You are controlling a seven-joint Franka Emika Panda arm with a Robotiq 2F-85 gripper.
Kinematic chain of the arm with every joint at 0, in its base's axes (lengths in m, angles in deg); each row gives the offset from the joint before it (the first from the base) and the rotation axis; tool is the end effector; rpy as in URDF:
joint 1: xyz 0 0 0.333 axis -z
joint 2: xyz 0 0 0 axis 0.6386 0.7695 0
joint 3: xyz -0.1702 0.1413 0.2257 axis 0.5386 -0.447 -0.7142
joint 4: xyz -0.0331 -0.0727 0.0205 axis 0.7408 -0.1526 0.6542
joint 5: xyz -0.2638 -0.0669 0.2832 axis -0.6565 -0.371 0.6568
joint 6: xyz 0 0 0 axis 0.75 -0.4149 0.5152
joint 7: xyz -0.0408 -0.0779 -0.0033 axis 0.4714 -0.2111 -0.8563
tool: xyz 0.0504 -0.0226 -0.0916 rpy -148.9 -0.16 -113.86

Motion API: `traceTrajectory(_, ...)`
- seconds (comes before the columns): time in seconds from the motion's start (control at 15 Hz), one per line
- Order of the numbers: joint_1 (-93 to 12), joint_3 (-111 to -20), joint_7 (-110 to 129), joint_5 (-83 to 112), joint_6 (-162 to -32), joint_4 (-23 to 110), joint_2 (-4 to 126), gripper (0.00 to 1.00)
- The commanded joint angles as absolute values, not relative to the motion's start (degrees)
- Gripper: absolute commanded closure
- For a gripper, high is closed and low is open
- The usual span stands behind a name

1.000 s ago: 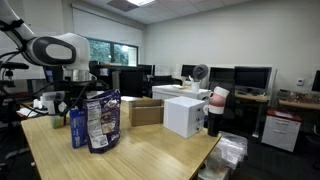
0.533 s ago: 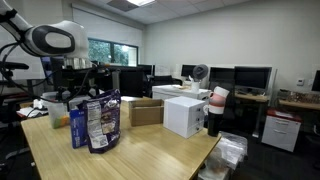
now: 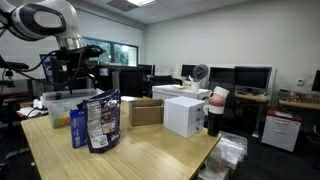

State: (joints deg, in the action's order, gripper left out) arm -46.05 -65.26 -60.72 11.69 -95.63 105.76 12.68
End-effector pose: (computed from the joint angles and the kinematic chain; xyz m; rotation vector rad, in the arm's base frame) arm 0.3763 0.0154 0.4152 2.4458 1.7561 0.1989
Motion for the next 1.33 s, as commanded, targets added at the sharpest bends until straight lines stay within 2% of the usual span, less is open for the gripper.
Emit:
traceTrajectory(0.0,-47.98,-65.27,-59.35,12.94,-96.57,106.79,8.56,0.0)
traceTrajectory(0.27,-52.62,-63.52,-62.95,15.9,-97.25,106.09,8.34,0.0)
traceTrajectory(0.8,-65.84,-63.3,-73.65,26.62,-97.59,101.77,16.0,0.0)
traceTrajectory(1.27,-70.18,-65.96,-84.22,35.03,-101.49,97.89,24.72,0.0)
